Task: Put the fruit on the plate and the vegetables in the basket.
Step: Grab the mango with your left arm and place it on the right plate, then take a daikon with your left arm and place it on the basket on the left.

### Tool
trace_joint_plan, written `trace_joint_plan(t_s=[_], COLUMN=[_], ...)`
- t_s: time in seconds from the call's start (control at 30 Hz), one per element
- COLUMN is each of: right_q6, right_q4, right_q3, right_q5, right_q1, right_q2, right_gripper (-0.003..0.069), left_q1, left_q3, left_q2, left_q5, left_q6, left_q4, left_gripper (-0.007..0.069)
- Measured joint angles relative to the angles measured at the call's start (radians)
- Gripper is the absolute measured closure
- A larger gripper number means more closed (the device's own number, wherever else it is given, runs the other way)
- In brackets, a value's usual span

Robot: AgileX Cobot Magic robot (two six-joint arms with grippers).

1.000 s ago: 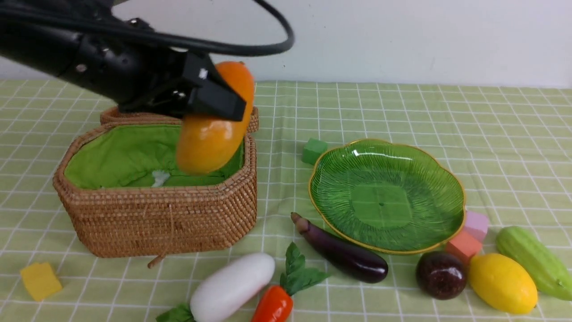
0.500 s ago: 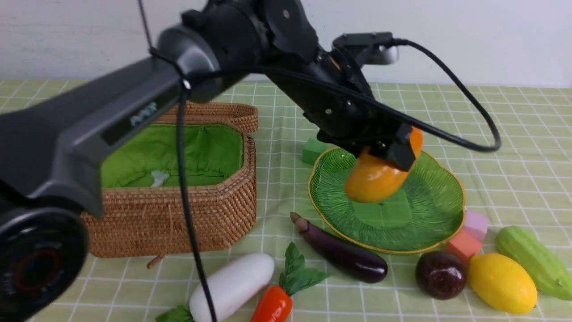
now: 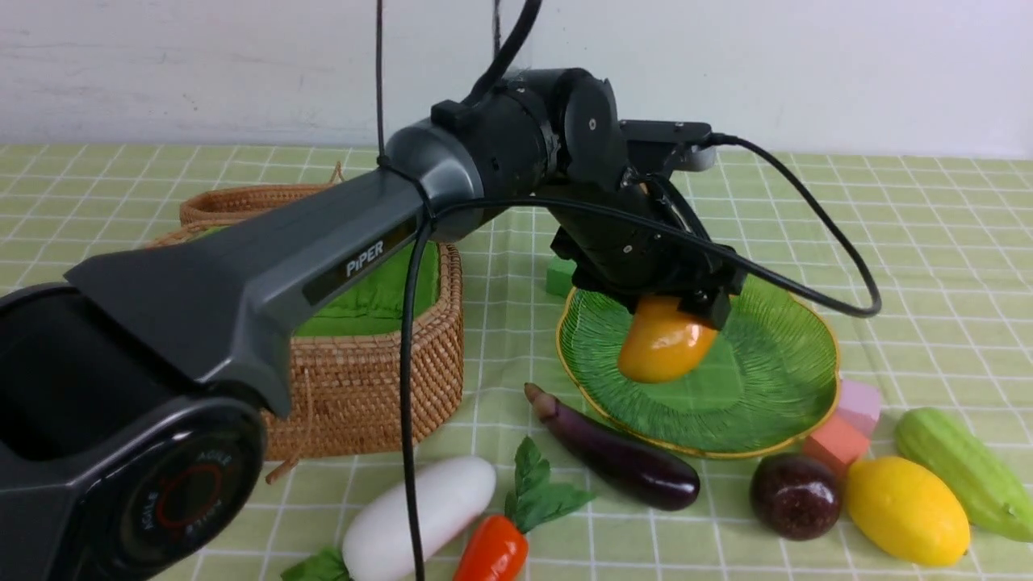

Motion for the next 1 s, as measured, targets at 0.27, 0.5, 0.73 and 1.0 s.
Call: trace_joint_plan(t_s=[0.27, 0.5, 0.73, 1.0], right_q6=[0.0, 0.0, 0.0, 0.0], right_q4=[0.0, 0.0, 0.0, 0.0], right_q3=[0.0, 0.0, 0.0, 0.0], right_q5=[0.0, 0.0, 0.0, 0.0], right_q1=[0.0, 0.0, 0.0, 0.0], right_q2=[0.0, 0.0, 0.0, 0.0], right_gripper=[0.0417, 0.0417, 0.0417, 0.0417], left_q1=[0.0, 0.002, 0.003, 0.003], left_q3=[-0.023, -0.06, -0.042, 0.409], left_q2=[0.0, -0.104, -0.382, -0.712], left_q5=[0.053, 0.213, 0.351, 0.351], left_q6=[0.0, -0.02, -0.068, -0.101], left_q4=[-0.019, 0.12, 0.352, 0.367], left_gripper=[-0.0043, -0.0024, 0.0018, 0.0099])
